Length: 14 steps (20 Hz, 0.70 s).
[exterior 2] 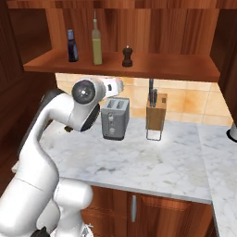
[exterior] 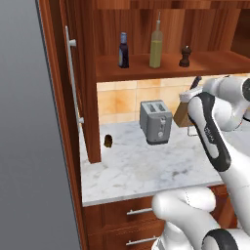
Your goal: There are various items on the counter. Only move the condiments/shakers into the cabinet.
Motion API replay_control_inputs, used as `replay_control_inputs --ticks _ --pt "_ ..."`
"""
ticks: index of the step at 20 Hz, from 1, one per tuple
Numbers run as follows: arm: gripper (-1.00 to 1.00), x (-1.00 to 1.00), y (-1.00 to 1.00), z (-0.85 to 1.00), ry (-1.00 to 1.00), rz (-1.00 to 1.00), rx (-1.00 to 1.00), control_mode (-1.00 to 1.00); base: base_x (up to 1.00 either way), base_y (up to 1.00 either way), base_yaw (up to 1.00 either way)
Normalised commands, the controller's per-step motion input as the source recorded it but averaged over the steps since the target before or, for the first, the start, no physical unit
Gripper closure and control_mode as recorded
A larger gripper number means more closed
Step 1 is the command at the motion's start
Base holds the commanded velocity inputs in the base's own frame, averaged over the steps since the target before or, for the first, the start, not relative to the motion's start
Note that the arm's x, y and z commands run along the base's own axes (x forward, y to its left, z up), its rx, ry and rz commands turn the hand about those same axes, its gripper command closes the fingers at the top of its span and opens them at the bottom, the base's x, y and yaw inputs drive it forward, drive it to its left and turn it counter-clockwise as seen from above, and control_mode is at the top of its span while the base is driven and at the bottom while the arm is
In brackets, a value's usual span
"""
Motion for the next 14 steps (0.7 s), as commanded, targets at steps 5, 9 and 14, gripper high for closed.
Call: replay_control_inputs --ticks 5,9,14 --pt "-1.0 -1.0 0.65 -0.6 0.0 0.31 -0.41 -1.0 0.0 0.0 0.0" --pt "-1.0 -1.0 0.82 -0.52 0.03 0.35 -0.45 -1.0 0.0 0.0 0.0" --pt "-1.0 -1.0 0.97 -0.38 0.07 0.37 -0.51 -1.0 0.0 0.0 0.0"
